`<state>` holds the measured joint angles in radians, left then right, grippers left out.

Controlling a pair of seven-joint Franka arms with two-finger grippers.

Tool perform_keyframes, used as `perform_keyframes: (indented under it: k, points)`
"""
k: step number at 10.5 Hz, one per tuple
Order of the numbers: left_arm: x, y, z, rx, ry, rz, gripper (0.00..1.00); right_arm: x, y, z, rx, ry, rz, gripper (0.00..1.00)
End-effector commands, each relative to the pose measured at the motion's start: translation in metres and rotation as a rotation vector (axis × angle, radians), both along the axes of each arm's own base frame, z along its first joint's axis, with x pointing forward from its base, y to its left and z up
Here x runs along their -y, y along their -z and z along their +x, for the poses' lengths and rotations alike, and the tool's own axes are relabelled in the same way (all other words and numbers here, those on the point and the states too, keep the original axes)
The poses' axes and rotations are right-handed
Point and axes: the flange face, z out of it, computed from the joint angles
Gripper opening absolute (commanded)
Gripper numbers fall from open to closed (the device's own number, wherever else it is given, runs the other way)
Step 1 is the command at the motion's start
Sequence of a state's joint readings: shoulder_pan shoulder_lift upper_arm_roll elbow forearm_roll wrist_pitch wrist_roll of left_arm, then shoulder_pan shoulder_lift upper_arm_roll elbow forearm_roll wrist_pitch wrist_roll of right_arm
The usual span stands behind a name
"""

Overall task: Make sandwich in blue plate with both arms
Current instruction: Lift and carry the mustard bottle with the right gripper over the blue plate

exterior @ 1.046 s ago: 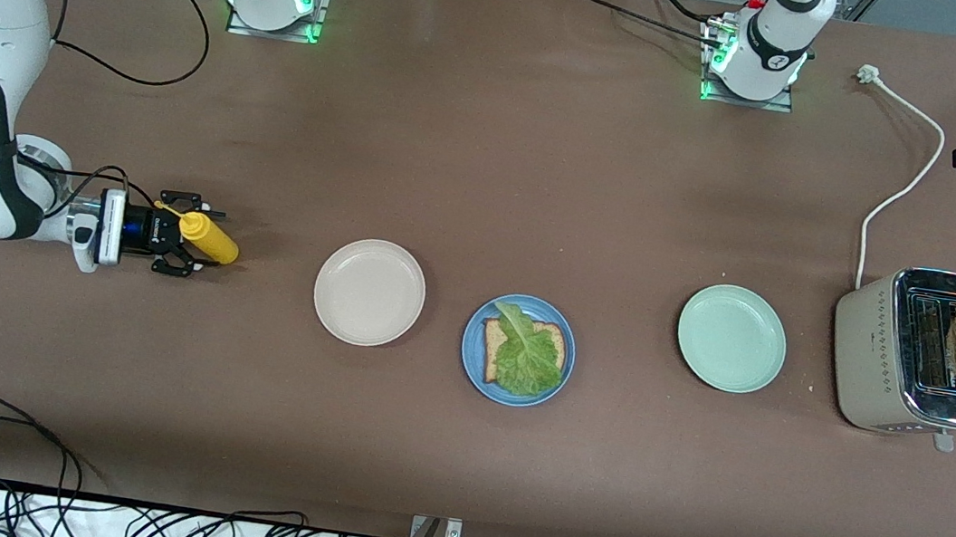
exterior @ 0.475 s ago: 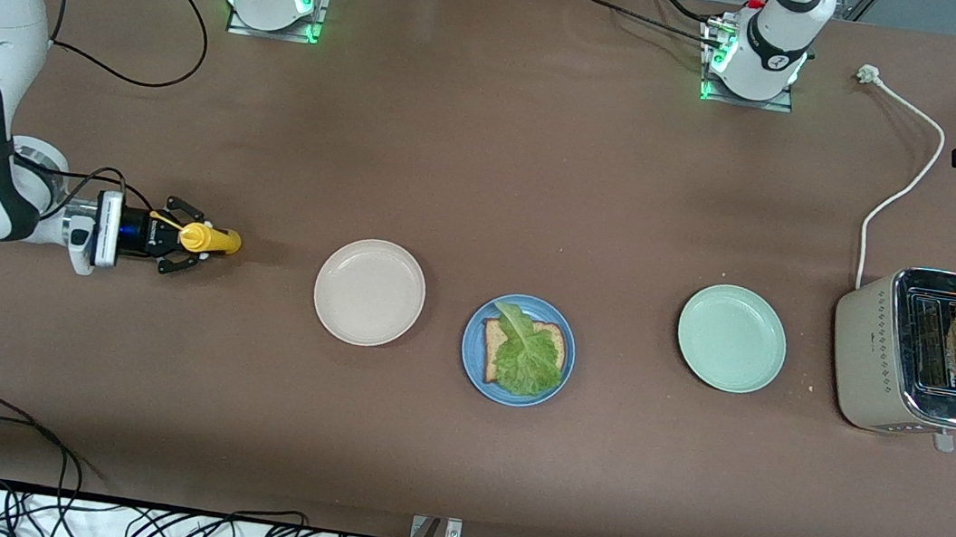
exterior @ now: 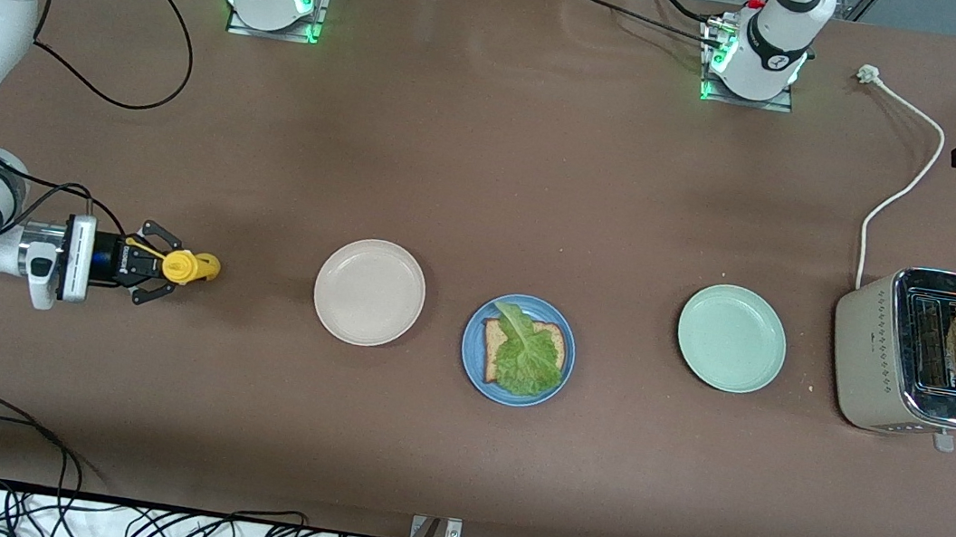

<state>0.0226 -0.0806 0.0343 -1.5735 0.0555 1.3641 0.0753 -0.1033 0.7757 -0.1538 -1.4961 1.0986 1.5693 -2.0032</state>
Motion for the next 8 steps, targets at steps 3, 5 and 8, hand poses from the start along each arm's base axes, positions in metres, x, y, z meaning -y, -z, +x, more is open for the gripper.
perform_keyframes:
  k: [3,5,8]
  points:
    - [0.001,-0.007,0.001,-0.001,0.019,-0.005,1.00,-0.120,-0.106,0.029,0.071,0.035,-0.276,0.00]
    - [0.001,-0.007,0.001,-0.001,0.019,-0.005,1.00,-0.179,-0.129,0.032,0.115,0.070,-0.378,0.00]
    - [0.001,-0.007,0.001,-0.001,0.019,-0.005,1.00,-0.293,-0.174,0.031,0.259,0.099,-0.586,0.00]
